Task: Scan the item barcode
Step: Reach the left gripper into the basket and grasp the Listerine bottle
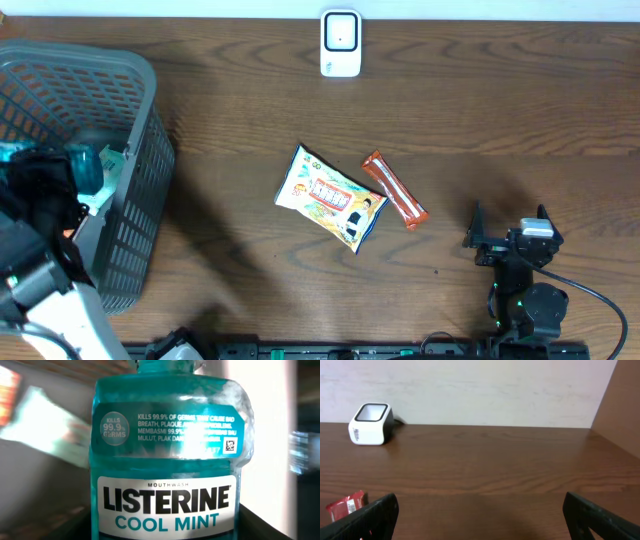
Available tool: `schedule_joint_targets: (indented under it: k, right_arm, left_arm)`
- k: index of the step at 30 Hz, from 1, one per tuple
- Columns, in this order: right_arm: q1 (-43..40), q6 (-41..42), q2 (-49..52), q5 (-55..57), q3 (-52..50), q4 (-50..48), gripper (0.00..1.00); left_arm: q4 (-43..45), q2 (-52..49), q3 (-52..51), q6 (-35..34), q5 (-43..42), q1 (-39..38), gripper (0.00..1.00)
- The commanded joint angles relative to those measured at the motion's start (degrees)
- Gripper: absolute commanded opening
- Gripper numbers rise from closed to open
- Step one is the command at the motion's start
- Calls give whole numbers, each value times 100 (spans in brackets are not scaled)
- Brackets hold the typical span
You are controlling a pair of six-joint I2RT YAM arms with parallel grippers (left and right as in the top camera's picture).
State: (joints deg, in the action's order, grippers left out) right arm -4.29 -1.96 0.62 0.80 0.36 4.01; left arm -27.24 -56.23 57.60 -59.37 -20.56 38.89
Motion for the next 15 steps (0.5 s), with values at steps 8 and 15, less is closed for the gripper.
schedule_joint_targets:
  k: [8, 15]
  right_arm:
    - [-11, -46, -31, -31, -7, 20, 99]
    - [-11, -46, -31, -31, -7, 20, 99]
  left_arm:
    - [1217, 647, 201, -608, -2085, -850, 28]
    - [1213, 485, 199, -109, -1547, -2726, 28]
